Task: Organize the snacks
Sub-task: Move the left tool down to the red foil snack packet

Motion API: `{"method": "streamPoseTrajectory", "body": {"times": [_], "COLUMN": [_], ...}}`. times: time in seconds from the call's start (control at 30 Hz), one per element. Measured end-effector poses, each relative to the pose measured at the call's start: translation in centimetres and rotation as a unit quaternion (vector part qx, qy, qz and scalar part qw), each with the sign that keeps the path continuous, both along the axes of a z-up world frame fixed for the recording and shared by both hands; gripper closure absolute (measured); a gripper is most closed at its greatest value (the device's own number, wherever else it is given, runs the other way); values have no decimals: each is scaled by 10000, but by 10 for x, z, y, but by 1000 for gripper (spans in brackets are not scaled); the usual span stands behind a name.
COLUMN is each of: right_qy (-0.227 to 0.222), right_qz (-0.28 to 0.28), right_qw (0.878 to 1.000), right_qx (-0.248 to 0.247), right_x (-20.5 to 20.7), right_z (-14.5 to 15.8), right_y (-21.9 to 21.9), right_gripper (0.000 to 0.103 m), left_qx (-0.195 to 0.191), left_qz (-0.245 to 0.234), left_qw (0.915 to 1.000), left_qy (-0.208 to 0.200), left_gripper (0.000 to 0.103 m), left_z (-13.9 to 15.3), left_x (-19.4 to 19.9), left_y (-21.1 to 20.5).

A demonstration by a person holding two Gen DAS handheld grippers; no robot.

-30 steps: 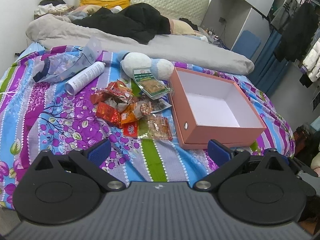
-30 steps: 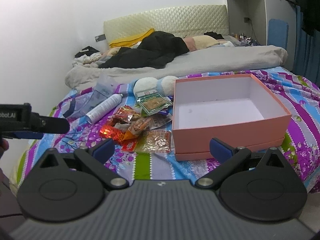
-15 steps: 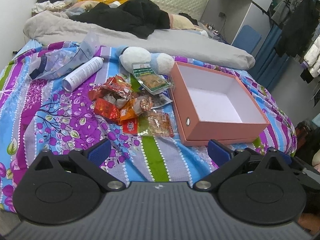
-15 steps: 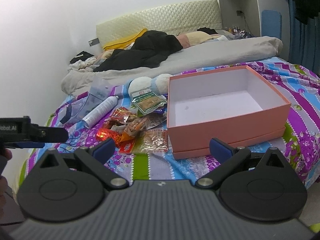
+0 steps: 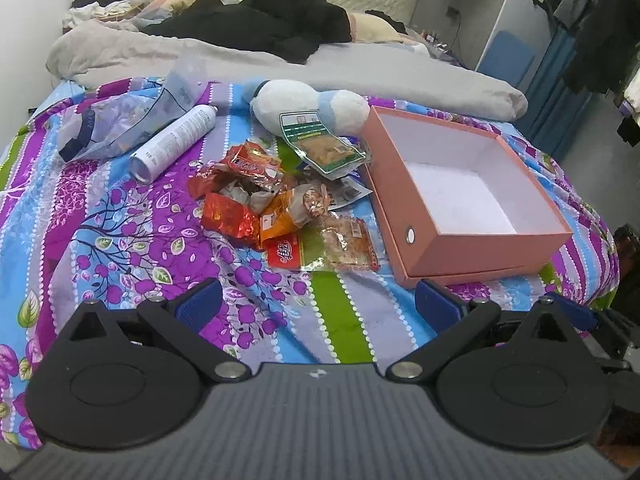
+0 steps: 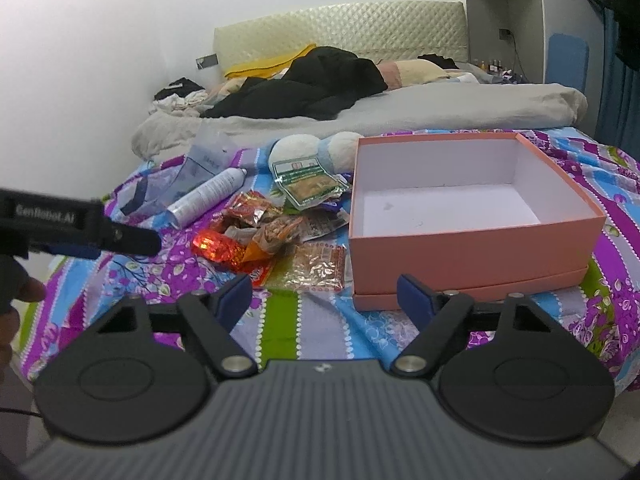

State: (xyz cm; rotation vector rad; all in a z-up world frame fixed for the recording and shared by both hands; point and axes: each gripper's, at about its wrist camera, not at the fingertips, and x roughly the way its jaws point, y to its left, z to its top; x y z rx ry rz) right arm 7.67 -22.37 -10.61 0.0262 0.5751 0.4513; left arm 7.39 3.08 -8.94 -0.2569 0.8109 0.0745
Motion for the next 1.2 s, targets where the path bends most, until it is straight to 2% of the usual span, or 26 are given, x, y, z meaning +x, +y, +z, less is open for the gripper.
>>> {"method": "streamPoseTrajectory", "body": {"times": [0.17,0.33,0.43,0.5,0.57,0.7,0.87,0.93,1.13,1.2], "right_qy": [-106,-240,-229,-371,-514,-511,-462,-464,-367,-359], "right_qz": [101,116,360,526,704,964,1222,1275,1390,1467], "right_qw": [9999,9990,9987,9976,9953,9918,9857,9827,9743,9693], "right_qx": [-14,-369,-268,-251,-427,-672,-1060,-1260,-1736,-1939], "right_x": [5,14,18,19,20,32,48,56,83,89], "right_z": [-9,-17,-19,-18,-18,-24,-38,-47,-83,-96], "right_y": [8,24,32,40,51,71,97,107,127,133], "right_gripper": [21,21,22,24,32,33,41,44,44,44], "left_qx": [-23,-98,-114,-96,-98,-247,-288,-357,-216,-62], "left_qz": [73,24,26,38,64,108,145,11,-91,-110], "left_qw": [10000,9999,9999,9999,9999,9996,9994,9993,9997,9998], "left_qy": [35,63,30,18,16,72,85,66,108,123], "left_gripper": [0,1,3,6,8,11,11,11,11,11], "left_z": [-11,-24,-32,-37,-43,-57,-79,-88,-113,-121], "left_x": [13,28,36,40,44,54,68,76,105,116], "left_y": [10,22,28,32,36,48,63,69,78,80]}}
